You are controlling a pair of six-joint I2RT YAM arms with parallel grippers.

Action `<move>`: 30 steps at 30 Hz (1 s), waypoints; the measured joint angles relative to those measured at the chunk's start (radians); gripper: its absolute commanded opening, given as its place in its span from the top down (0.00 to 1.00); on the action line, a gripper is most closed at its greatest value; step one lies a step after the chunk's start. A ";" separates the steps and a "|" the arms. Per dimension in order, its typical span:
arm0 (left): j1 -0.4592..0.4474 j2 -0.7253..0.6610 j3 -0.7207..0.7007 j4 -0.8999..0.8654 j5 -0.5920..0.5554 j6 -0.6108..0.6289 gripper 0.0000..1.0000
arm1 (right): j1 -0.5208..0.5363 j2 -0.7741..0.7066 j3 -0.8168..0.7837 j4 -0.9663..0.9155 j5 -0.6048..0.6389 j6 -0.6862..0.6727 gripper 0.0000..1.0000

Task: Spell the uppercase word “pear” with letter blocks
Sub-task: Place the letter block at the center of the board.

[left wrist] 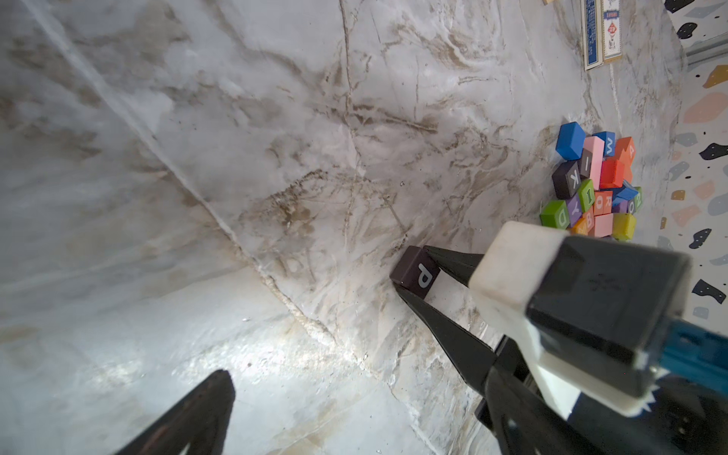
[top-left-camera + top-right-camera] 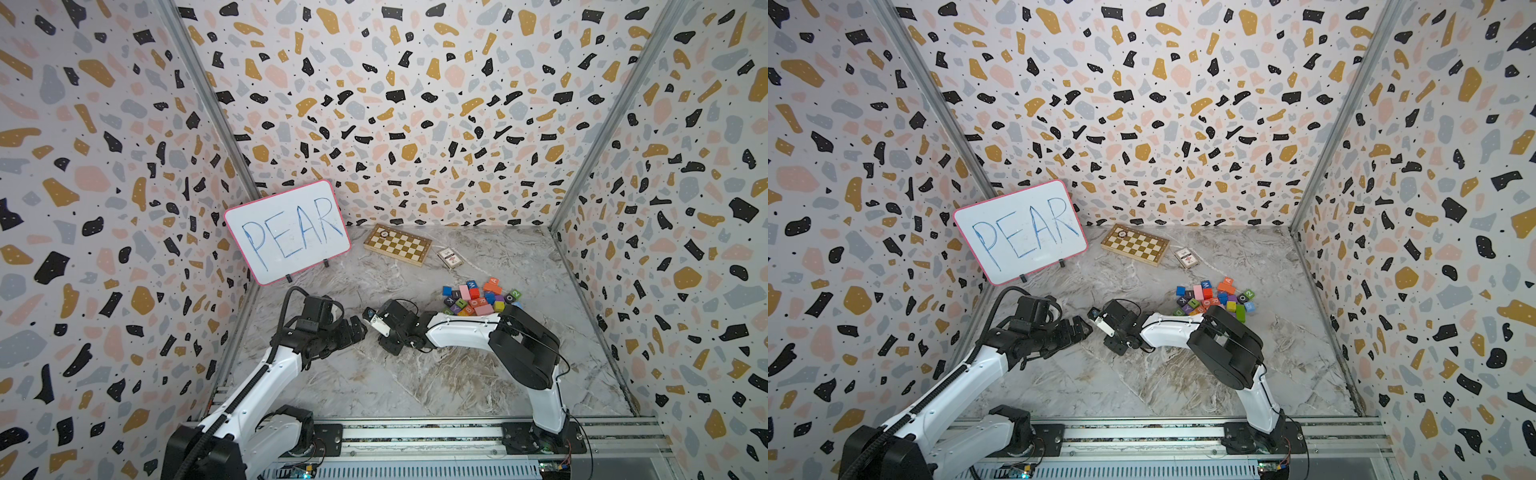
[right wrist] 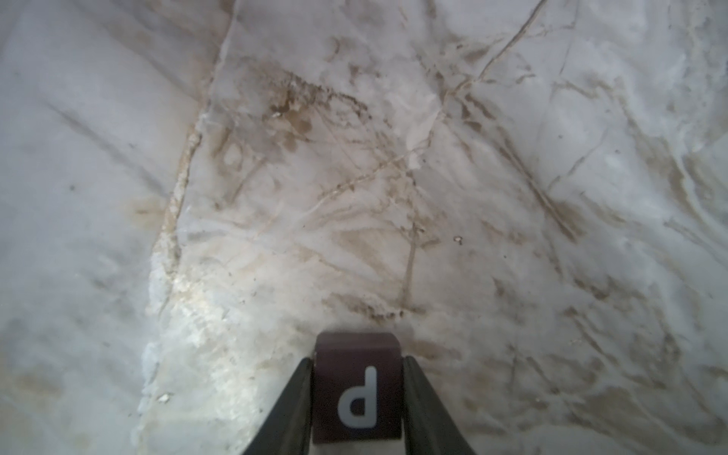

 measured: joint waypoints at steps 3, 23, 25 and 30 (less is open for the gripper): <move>0.000 0.027 0.009 0.009 0.012 0.000 0.01 | -0.001 -0.005 -0.010 0.011 0.012 -0.003 0.52; 0.000 0.127 0.035 0.076 0.049 0.004 0.01 | -0.090 -0.082 -0.120 0.040 0.002 0.021 0.46; 0.000 0.133 0.035 0.077 0.051 0.005 0.01 | -0.099 -0.077 -0.119 0.050 -0.006 0.026 0.46; -0.027 0.166 0.050 0.072 0.034 0.013 0.00 | -0.121 -0.061 -0.112 0.078 -0.030 0.041 0.43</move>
